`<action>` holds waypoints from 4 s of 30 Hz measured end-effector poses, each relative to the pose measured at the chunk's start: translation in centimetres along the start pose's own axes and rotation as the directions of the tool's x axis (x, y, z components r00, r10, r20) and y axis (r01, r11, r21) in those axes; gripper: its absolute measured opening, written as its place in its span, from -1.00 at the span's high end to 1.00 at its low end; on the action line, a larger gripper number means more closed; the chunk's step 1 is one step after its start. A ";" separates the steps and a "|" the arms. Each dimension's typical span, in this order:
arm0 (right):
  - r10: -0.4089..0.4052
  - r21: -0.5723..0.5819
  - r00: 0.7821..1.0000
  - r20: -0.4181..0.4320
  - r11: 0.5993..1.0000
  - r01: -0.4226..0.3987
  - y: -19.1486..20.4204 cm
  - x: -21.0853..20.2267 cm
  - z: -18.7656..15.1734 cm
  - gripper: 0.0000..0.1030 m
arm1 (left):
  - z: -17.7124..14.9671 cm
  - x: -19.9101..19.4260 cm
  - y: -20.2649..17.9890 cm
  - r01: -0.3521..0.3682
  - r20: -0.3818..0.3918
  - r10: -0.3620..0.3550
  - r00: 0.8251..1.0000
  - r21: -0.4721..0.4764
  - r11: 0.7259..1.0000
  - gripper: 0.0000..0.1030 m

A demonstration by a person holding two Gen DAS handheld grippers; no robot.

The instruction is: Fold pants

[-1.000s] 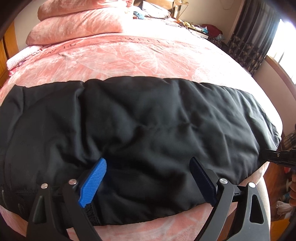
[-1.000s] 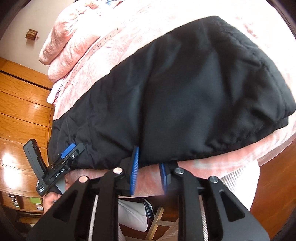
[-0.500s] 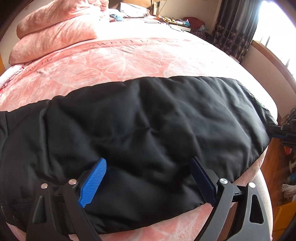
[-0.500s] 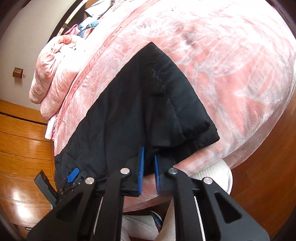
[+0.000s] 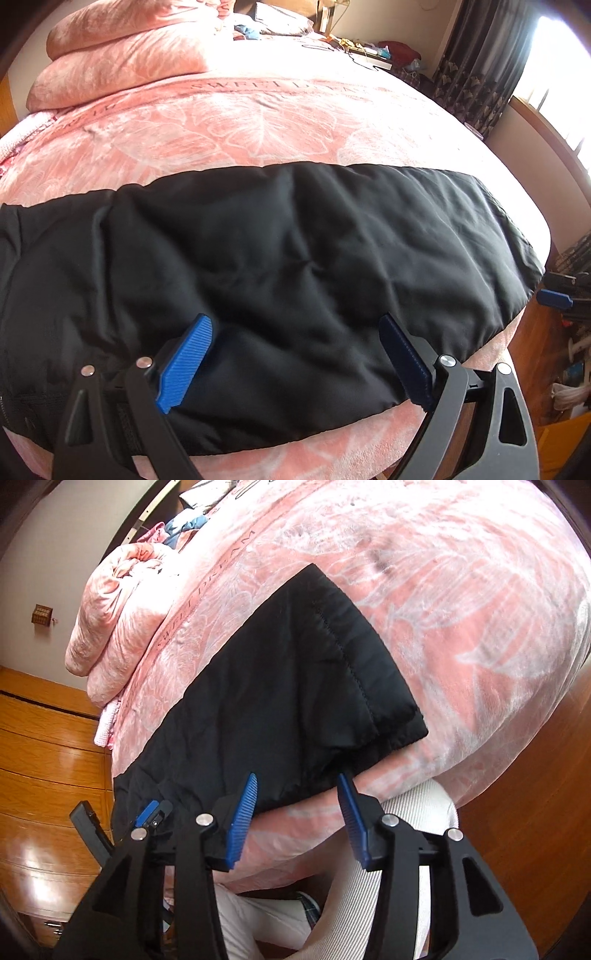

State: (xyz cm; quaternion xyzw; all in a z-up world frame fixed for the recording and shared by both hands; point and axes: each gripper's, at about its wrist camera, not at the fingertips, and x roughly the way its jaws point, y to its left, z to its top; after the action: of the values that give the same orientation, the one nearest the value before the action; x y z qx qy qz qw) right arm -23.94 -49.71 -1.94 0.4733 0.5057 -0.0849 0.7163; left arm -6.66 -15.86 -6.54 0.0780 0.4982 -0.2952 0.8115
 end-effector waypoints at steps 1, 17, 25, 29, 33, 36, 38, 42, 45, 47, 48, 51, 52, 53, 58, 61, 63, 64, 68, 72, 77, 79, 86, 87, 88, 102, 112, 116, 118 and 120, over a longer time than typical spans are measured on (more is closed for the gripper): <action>0.010 0.005 1.000 -0.017 1.000 -0.009 0.0 0.3 -0.3 0.03 | 0.0 -0.1 0.1 0.004 0.001 -0.004 1.000 -0.005 1.000 -0.80; 0.064 0.097 0.997 0.039 0.993 -0.068 -1.2 2.7 2.9 0.78 | -0.6 1.2 1.2 -0.021 -0.020 0.021 1.000 -0.001 1.000 -0.86; 0.132 -0.217 0.975 0.177 0.972 -0.092 6.4 -2.5 5.8 0.86 | 1.2 -0.1 1.6 0.030 0.095 -0.018 0.995 -0.133 0.991 -0.87; 0.050 -0.212 0.982 0.184 0.977 -0.010 5.4 -2.2 6.7 0.86 | 1.9 0.4 0.7 0.008 0.079 0.001 0.997 -0.108 0.994 -0.88; -0.107 -0.100 0.993 0.054 0.989 0.112 -0.2 3.8 6.4 0.82 | 0.7 3.4 -0.9 -0.069 0.027 0.069 0.997 0.004 0.998 -0.93; -0.142 -0.121 0.988 0.060 0.981 0.149 -1.0 4.8 5.1 0.69 | 0.3 3.1 -1.2 -0.077 0.038 0.076 0.996 0.025 0.997 -0.92; -0.169 -0.141 0.983 0.075 0.974 0.179 -0.3 4.3 4.9 0.60 | 0.3 2.5 -0.6 -0.048 0.035 0.048 0.998 -0.006 0.999 -0.92; -0.208 -0.166 0.971 0.116 0.960 0.225 0.8 2.1 3.9 0.32 | 0.2 0.0 0.8 -0.041 0.072 0.044 0.996 -0.040 0.998 -0.92; -0.234 -0.164 0.959 0.158 0.952 0.259 1.2 0.4 2.5 0.21 | 0.0 -1.5 1.9 -0.068 0.086 0.072 0.994 -0.048 0.996 -0.92; -0.229 -0.176 0.955 0.186 0.949 0.262 2.0 -0.6 2.0 0.21 | -0.1 -1.7 2.4 -0.069 0.079 0.073 0.994 -0.054 0.996 -0.92; -0.224 -0.179 0.955 0.195 0.949 0.259 2.4 -0.9 1.8 0.21 | -0.1 -1.7 2.5 -0.068 0.076 0.072 0.994 -0.055 0.996 -0.92; -0.182 -0.234 0.966 0.182 0.946 0.222 4.5 -0.4 1.2 0.21 | -0.1 -1.1 2.3 -0.037 0.066 0.041 0.997 -0.068 0.997 -0.92; -0.181 -0.259 0.968 0.173 0.940 0.222 5.4 0.3 1.1 0.21 | 0.0 -0.8 2.0 -0.026 0.060 0.030 0.998 -0.074 0.997 -0.92; -0.184 -0.295 0.970 0.158 0.929 0.224 6.4 1.3 0.7 0.21 | 0.0 -0.5 1.6 -0.018 0.054 0.022 0.998 -0.077 0.997 -0.92; -0.225 -0.447 0.966 0.125 0.857 0.258 10.5 6.3 -1.0 0.24 | -0.1 0.8 0.3 -0.069 0.035 0.071 0.997 -0.064 0.996 -0.92; -0.302 -0.465 0.951 0.070 0.833 0.299 9.8 9.6 -1.0 0.20 | -0.8 2.2 0.7 -0.073 0.013 0.074 0.997 -0.069 0.995 -0.93; -0.301 -0.450 0.953 0.040 0.846 0.286 8.9 10.7 -0.8 0.20 | -0.8 2.5 0.8 -0.070 0.009 0.071 0.997 -0.067 0.995 -0.93; -0.302 -0.450 0.953 0.033 0.846 0.284 8.9 10.7 -0.6 0.20 | -0.7 2.5 0.9 -0.066 0.003 0.067 0.998 -0.069 0.995 -0.92; -0.284 -0.455 0.955 0.084 0.842 0.290 10.1 8.7 -0.8 0.18 | -0.7 0.4 2.3 -0.004 0.014 0.006 1.000 -0.158 0.987 -0.92; -0.229 -0.502 0.970 0.085 0.831 0.240 11.8 8.2 -2.1 0.09 | -1.5 -2.2 4.4 -0.064 0.063 0.077 0.995 -0.184 0.981 -0.92; -0.291 -0.521 0.956 0.042 0.810 0.270 11.6 11.4 -3.1 0.08 | -2.8 -1.5 7.6 -0.102 0.040 0.113 0.993 -0.207 0.973 -0.92; -0.306 -0.529 0.951 0.044 0.800 0.282 11.6 11.8 -3.2 0.08 | -3.0 -1.3 7.9 -0.088 0.059 0.102 0.993 -0.216 0.973 -0.92; -0.217 -0.503 0.976 0.030 0.840 0.203 12.3 9.9 -3.6 0.04 | -3.2 -4.2 9.3 -0.027 0.086 0.054 0.995 -0.282 0.959 -0.92; -0.198 -0.495 0.980 0.026 0.849 0.185 12.3 9.5 -3.7 0.04 | -3.5 -5.1 9.9 -0.035 0.099 0.067 0.993 -0.290 0.956 -0.92; -0.179 -0.493 0.983 0.027 0.854 0.169 12.4 9.2 -3.9 0.04 | -3.8 -5.9 10.8 -0.045 0.112 0.083 0.990 -0.302 0.952 -0.92; -0.157 -0.527 0.984 -0.088 0.845 0.088 14.7 13.7 -5.0 0.04 | -6.7 -4.6 14.1 -0.218 0.056 0.238 0.970 -0.249 0.944 -0.93; -0.068 -0.382 0.997 0.029 0.921 0.074 10.0 6.6 -1.9 -0.13 | -4.3 -6.7 10.9 -0.103 0.129 0.145 0.981 -0.283 0.953 -0.92; -0.156 -0.307 0.980 0.120 0.933 0.186 5.7 2.8 0.1 -0.13 | -1.8 -4.3 6.7 -0.051 0.125 0.076 0.989 -0.190 0.981 -0.92; -0.223 -0.275 0.963 0.151 0.926 0.258 3.9 1.5 1.0 -0.13 | -0.6 -3.0 4.6 -0.021 0.121 0.041 0.992 -0.163 0.986 -0.92; -0.233 -0.216 0.958 0.165 0.940 0.266 1.8 0.3 2.0 -0.13 | 0.6 -1.7 2.2 -0.013 0.107 0.028 0.994 -0.136 0.991 -0.92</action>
State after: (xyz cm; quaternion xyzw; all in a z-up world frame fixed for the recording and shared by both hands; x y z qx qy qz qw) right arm -21.41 -50.15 -1.02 0.3098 0.5178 -0.1469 0.7837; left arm -5.51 -13.60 -5.12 0.0117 0.4714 -0.2564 0.8437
